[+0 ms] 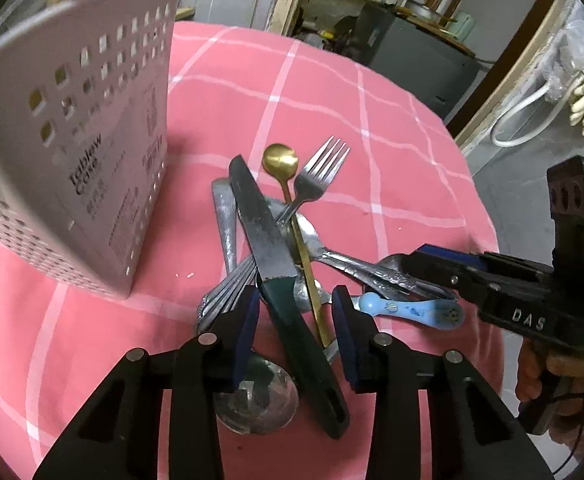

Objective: Organize utensils
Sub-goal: 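Grasp the dark-handled knife with the left tool and lift it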

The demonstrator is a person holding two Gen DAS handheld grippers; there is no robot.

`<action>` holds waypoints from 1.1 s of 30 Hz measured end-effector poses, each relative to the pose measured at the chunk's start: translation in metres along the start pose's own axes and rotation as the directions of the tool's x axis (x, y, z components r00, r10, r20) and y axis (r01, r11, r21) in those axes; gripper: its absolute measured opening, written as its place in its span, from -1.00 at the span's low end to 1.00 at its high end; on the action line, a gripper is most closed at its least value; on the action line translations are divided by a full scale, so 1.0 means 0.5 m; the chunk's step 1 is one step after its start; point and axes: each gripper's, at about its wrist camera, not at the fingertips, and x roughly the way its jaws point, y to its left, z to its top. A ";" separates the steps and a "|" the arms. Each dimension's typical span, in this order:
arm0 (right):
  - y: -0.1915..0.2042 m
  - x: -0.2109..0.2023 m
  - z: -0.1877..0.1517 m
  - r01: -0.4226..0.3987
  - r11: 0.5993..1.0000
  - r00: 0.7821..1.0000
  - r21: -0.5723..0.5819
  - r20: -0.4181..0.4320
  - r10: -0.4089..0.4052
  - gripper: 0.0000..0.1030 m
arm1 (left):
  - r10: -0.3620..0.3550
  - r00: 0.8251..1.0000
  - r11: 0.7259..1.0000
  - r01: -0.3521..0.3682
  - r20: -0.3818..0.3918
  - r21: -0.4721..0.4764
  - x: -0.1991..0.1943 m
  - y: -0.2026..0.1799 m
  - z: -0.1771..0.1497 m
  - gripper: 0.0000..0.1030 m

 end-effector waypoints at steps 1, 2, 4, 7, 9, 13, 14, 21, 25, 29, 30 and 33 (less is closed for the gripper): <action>0.002 0.003 -0.002 -0.007 1.000 1.000 -0.004 -0.008 0.007 -0.64 | 0.000 1.000 1.000 -0.001 -0.013 -0.012 0.004 0.005 0.001 -0.44; 0.002 0.003 -0.002 -0.007 1.000 1.000 -0.004 -0.008 0.007 -0.66 | -0.001 1.000 1.000 0.000 -0.022 -0.019 0.006 0.007 0.002 -0.48; 0.004 0.009 -0.004 -0.020 1.000 1.000 -0.004 -0.022 0.020 -0.66 | -0.002 0.999 0.999 0.000 -0.036 -0.037 0.012 0.015 0.005 -0.54; 0.004 0.012 0.000 -0.029 1.000 0.999 -0.001 -0.030 0.029 -0.70 | -0.010 0.999 0.999 0.008 -0.051 -0.054 0.017 0.022 0.009 -0.58; 0.001 0.018 0.004 -0.046 0.999 0.998 0.013 -0.044 0.046 -0.72 | -0.013 0.998 0.999 0.010 -0.060 -0.053 0.017 0.022 0.011 -0.58; 0.001 0.027 0.015 -0.062 0.998 0.995 0.020 -0.074 0.063 -0.82 | -0.006 0.997 0.999 0.003 -0.074 -0.041 0.018 0.019 0.014 -0.58; 0.001 0.029 0.017 -0.068 0.997 0.994 0.023 -0.085 0.070 -0.83 | -0.004 0.997 0.999 0.002 -0.076 -0.037 0.017 0.019 0.014 -0.60; 0.008 -0.002 -0.002 -0.046 0.998 0.999 0.050 -0.005 0.047 -0.89 | -0.023 0.996 0.999 0.020 -0.090 -0.033 0.010 0.026 0.007 -0.84; 0.029 -0.039 -0.009 0.038 0.999 0.997 0.022 0.061 -0.039 -0.90 | -0.052 0.994 0.998 0.054 -0.092 0.017 -0.001 0.005 0.000 -0.86; 0.034 -0.060 -0.008 0.076 0.997 0.993 0.023 0.089 -0.078 -0.92 | -0.063 0.992 0.994 0.072 -0.111 0.076 -0.009 -0.021 -0.008 -0.86; 0.035 -0.065 -0.006 0.092 0.996 0.991 0.020 0.095 -0.094 -0.92 | -0.065 0.991 0.993 0.076 -0.116 0.088 -0.009 -0.025 -0.010 -0.86; 0.033 -0.077 -0.005 0.125 0.992 0.985 0.023 0.117 -0.127 -0.93 | -0.074 0.990 0.992 0.086 -0.122 0.097 -0.007 -0.029 -0.007 -0.87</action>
